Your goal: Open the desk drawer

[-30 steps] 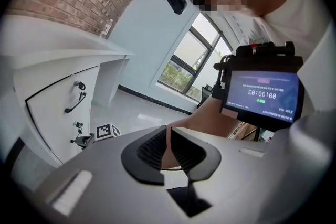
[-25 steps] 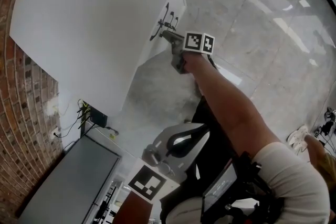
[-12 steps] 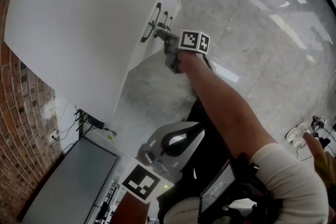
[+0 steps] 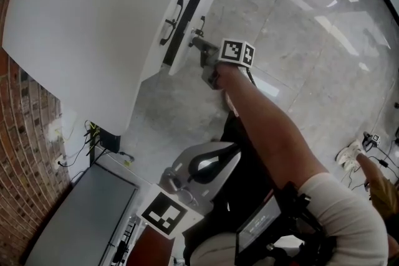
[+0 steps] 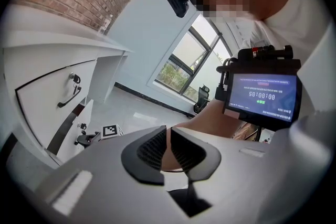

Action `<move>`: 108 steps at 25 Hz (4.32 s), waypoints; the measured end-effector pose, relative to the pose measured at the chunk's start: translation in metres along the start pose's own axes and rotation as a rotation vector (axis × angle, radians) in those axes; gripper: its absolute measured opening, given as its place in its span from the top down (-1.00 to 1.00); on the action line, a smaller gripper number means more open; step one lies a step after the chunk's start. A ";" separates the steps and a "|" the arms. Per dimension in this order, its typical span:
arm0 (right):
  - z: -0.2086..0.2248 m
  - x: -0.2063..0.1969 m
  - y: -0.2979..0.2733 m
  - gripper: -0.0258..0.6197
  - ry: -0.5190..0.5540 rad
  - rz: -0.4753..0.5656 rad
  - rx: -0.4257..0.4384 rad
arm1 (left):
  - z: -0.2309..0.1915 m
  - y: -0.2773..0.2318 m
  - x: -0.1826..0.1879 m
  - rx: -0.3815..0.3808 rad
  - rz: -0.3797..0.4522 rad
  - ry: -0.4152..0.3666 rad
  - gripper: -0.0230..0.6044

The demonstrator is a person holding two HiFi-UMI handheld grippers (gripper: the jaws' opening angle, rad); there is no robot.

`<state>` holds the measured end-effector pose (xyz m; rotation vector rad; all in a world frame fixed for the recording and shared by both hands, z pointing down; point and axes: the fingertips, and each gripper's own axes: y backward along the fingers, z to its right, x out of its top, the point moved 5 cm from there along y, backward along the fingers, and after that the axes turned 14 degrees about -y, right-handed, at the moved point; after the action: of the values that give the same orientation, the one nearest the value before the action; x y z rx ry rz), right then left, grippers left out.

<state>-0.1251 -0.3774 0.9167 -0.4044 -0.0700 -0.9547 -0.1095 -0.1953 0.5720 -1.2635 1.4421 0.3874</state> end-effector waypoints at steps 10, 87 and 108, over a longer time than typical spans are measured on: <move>0.012 0.002 0.040 0.86 -0.007 0.036 -0.029 | 0.014 -0.001 0.006 -0.033 0.014 -0.011 0.82; -0.357 -0.362 0.414 0.91 1.382 -0.408 -0.313 | 0.313 0.249 0.165 0.050 0.189 -0.145 0.90; -0.398 -0.411 0.433 0.91 1.599 -0.469 -0.267 | 0.326 0.259 0.165 0.073 0.192 -0.139 0.90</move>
<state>-0.0626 0.0181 0.3206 0.2411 1.4771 -1.5207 -0.1289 0.0843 0.2220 -1.0223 1.4496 0.5361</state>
